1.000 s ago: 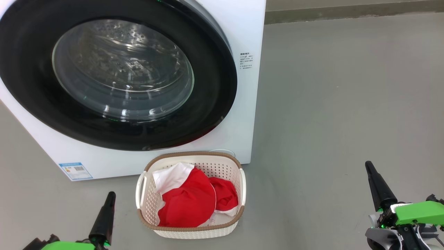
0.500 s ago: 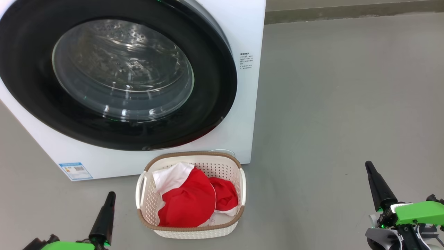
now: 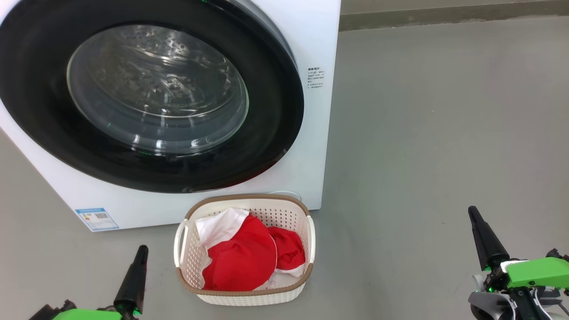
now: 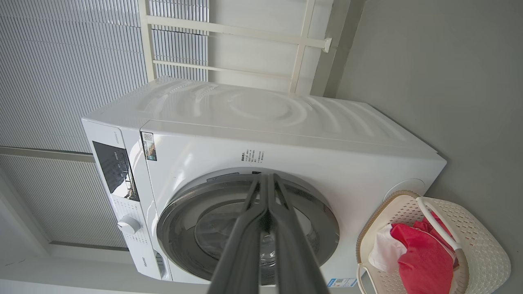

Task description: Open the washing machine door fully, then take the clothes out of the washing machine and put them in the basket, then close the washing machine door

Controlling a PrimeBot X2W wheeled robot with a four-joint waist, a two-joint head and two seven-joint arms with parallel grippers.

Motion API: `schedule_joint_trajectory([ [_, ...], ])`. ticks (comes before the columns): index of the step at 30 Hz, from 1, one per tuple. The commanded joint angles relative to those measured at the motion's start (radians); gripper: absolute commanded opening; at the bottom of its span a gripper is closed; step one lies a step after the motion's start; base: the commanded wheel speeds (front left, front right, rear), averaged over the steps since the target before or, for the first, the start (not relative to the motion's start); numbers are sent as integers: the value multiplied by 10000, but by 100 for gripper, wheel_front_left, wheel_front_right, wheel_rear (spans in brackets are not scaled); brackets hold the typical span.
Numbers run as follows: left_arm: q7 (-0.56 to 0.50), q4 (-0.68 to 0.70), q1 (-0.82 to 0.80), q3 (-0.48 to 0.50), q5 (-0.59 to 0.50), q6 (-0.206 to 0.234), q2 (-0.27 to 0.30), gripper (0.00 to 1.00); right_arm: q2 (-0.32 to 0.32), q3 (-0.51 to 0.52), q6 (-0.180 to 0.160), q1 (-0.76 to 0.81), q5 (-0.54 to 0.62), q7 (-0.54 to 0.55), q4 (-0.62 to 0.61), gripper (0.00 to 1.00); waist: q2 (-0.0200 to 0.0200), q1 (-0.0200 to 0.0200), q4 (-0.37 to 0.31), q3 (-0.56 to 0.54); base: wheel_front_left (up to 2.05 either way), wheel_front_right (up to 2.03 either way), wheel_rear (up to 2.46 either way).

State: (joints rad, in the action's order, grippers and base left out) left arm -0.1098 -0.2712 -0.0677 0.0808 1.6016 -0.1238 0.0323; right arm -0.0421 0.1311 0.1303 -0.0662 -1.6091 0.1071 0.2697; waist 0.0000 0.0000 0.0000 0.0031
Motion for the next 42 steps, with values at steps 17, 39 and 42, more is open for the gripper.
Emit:
schedule_joint_trajectory([
  [17,-34,262,-403,329,71,-69,179,0,-84,-165,4,-418,12,67,-249,0,0,0,0,0,0,0,0],
  [39,-34,263,-402,329,71,-69,179,0,-83,-163,4,-418,13,68,-249,0,0,0,0,0,0,0,0],
  [42,-34,263,-402,329,71,-69,179,0,-83,-163,4,-418,13,69,-249,0,0,0,0,0,0,0,0],
])
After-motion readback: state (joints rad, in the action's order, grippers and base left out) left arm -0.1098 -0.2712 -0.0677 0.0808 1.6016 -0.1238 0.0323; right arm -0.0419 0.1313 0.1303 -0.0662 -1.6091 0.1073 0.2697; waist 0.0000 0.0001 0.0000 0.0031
